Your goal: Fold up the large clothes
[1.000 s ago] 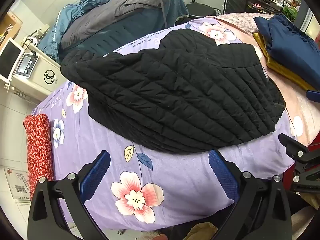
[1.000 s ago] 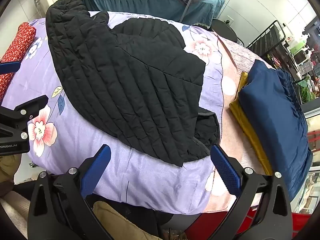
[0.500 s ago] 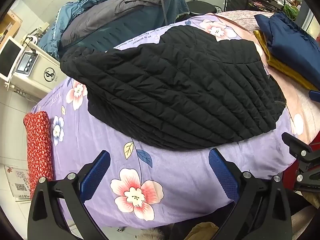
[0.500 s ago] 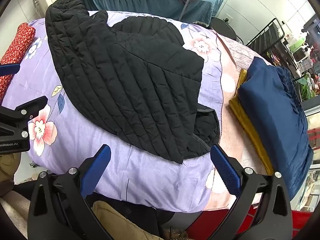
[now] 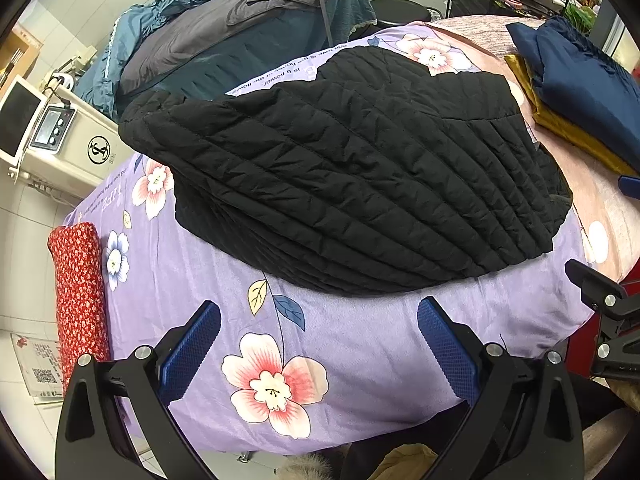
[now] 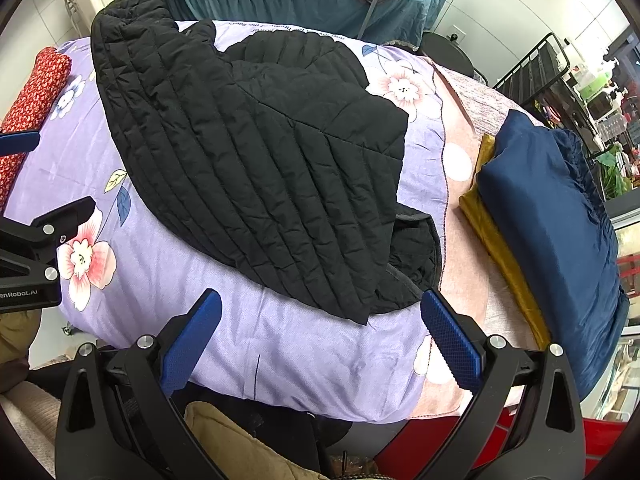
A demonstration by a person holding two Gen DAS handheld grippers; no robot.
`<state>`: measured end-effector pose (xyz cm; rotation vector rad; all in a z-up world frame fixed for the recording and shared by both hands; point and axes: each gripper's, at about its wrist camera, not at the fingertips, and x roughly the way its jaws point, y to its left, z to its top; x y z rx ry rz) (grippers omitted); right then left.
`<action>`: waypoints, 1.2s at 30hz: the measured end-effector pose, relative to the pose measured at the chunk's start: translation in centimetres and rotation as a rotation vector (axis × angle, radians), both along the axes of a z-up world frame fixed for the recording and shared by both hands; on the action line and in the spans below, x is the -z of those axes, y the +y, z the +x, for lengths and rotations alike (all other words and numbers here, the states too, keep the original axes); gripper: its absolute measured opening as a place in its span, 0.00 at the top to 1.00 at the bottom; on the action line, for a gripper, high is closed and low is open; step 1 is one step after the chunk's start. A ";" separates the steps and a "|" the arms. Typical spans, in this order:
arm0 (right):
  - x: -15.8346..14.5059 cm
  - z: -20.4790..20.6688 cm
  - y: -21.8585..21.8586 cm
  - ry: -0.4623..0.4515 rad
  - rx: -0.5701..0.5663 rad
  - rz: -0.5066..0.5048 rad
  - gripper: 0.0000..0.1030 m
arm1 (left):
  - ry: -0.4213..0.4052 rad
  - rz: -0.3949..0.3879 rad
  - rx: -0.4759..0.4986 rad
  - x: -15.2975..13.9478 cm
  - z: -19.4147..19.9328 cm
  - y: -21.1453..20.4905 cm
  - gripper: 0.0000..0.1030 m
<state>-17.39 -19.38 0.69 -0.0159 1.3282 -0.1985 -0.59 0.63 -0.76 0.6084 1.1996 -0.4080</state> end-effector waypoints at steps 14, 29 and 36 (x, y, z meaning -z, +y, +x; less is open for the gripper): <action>0.4 -0.2 0.0 0.011 -0.004 0.006 0.04 | 0.011 0.007 -0.009 0.5 -0.1 0.2 0.06; 0.6 -0.2 0.2 0.017 -0.017 0.011 0.04 | 0.011 0.013 -0.012 0.7 0.0 0.4 0.06; 0.7 -0.2 0.1 0.019 -0.019 0.013 0.04 | 0.013 0.015 -0.011 0.7 -0.1 0.6 0.06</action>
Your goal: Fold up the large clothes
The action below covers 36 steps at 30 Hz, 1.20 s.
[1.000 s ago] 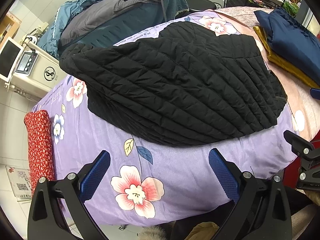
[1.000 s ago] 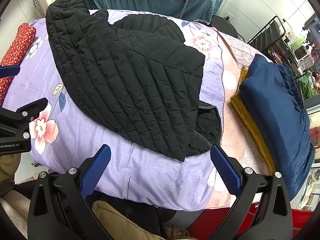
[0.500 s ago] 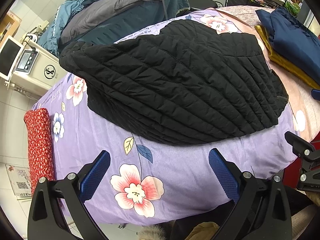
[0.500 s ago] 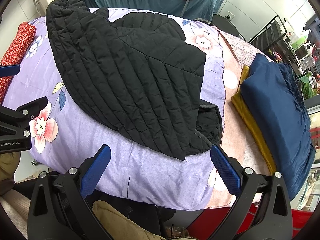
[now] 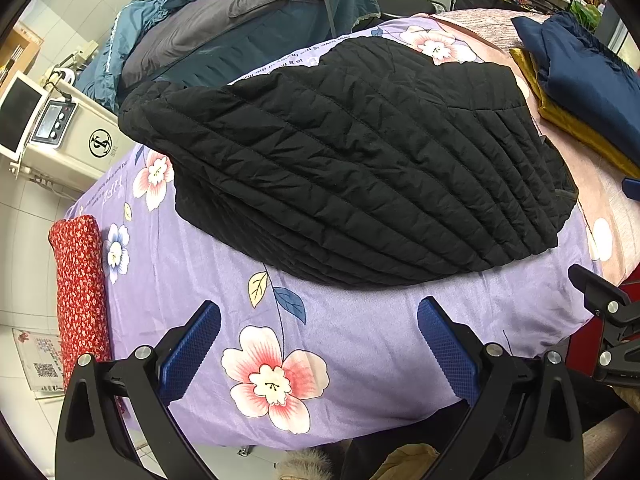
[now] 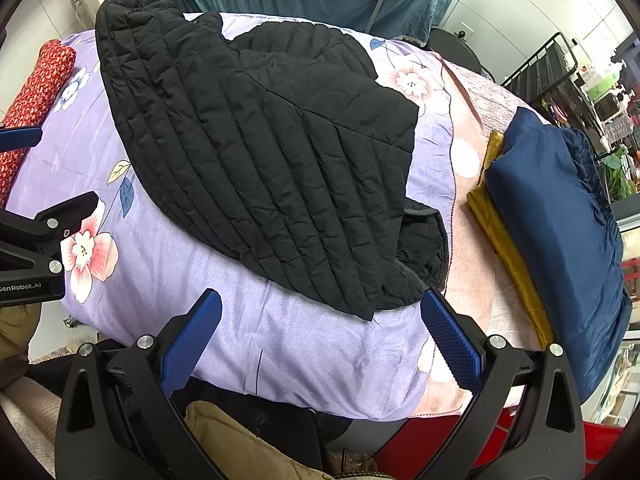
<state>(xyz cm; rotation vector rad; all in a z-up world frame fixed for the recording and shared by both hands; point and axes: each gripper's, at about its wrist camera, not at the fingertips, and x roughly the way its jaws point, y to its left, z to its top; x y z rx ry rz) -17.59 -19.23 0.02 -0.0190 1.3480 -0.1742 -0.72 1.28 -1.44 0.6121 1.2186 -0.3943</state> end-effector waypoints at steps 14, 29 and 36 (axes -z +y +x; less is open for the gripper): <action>0.1 -0.1 0.1 0.001 -0.004 0.000 0.04 | 0.001 0.003 -0.006 0.3 -0.3 0.0 0.06; 0.4 -0.2 0.1 0.010 -0.014 0.007 0.04 | 0.013 0.015 -0.014 0.5 -0.4 -0.4 0.06; 0.4 -0.1 0.0 0.015 -0.017 0.010 0.04 | 0.018 0.017 -0.017 0.7 -0.2 -0.5 0.06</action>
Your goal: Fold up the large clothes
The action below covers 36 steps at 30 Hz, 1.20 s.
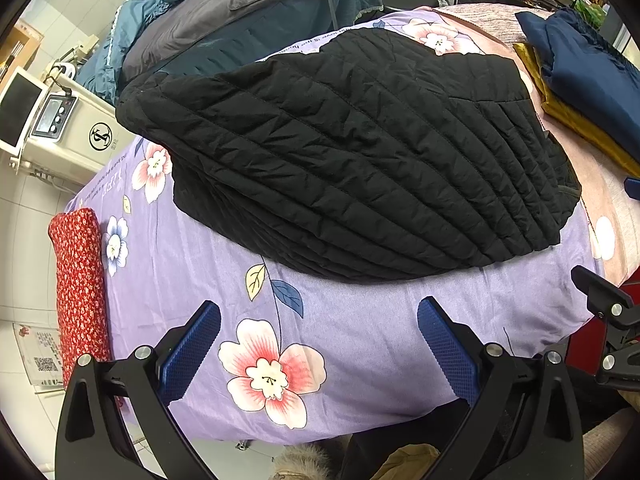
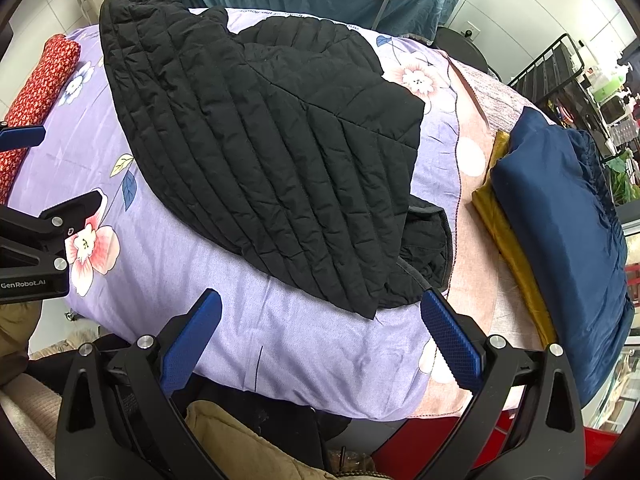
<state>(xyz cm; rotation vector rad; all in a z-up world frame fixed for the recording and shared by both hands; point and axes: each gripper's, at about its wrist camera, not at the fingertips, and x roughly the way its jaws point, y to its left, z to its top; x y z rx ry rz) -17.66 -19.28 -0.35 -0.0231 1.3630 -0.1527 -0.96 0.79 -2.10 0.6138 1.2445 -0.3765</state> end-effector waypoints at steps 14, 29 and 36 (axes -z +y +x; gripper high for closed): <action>0.7 0.5 -1.8 -0.046 0.001 0.100 0.04 | 0.020 -0.028 -0.033 0.9 0.6 0.3 0.06; 10.1 7.4 -10.3 -0.094 -0.040 0.469 0.40 | 0.044 -0.073 -0.167 2.3 0.2 4.8 0.06; 5.2 9.8 -1.1 -0.042 -0.348 0.694 0.92 | 0.068 -0.139 -0.249 2.7 -1.8 8.0 0.06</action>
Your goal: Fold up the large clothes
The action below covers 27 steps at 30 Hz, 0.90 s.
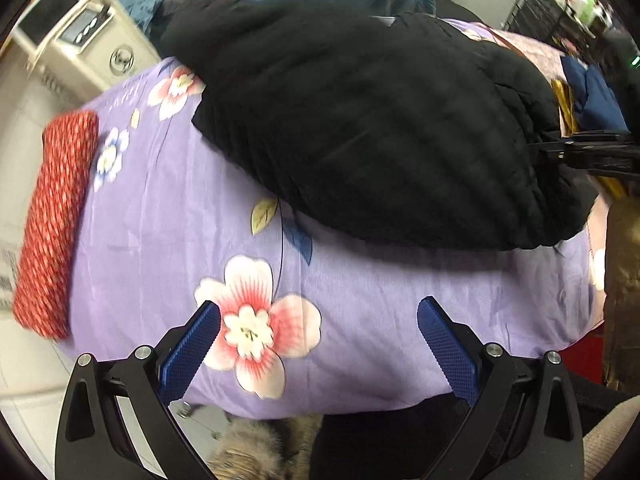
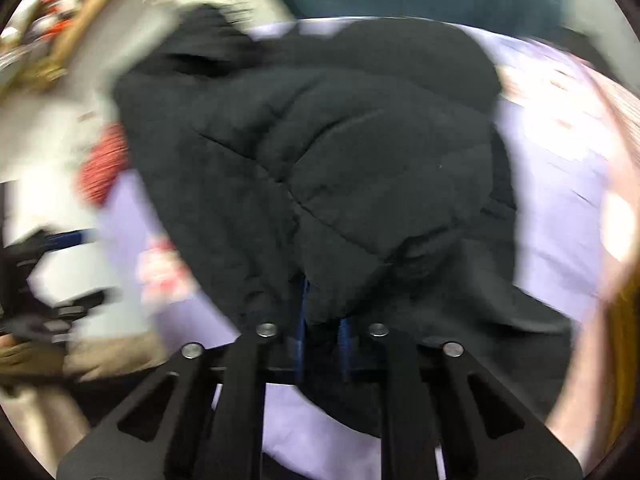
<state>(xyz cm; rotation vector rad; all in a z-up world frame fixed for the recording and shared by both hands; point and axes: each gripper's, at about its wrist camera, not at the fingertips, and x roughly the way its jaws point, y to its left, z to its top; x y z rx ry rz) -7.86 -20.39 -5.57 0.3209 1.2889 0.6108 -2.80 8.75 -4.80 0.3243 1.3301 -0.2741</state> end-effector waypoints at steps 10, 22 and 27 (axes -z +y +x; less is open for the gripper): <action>-11.1 9.1 21.2 -0.140 -0.356 0.337 0.96 | -0.217 -0.141 -0.194 -5.8 -3.5 6.1 0.06; 3.4 0.3 25.3 0.207 -0.421 0.104 0.93 | -0.296 -0.138 -0.491 -8.6 -2.5 15.3 0.06; 1.1 -3.5 21.6 0.122 -0.412 0.006 0.86 | -0.308 -0.181 -0.323 -10.3 4.6 12.2 0.06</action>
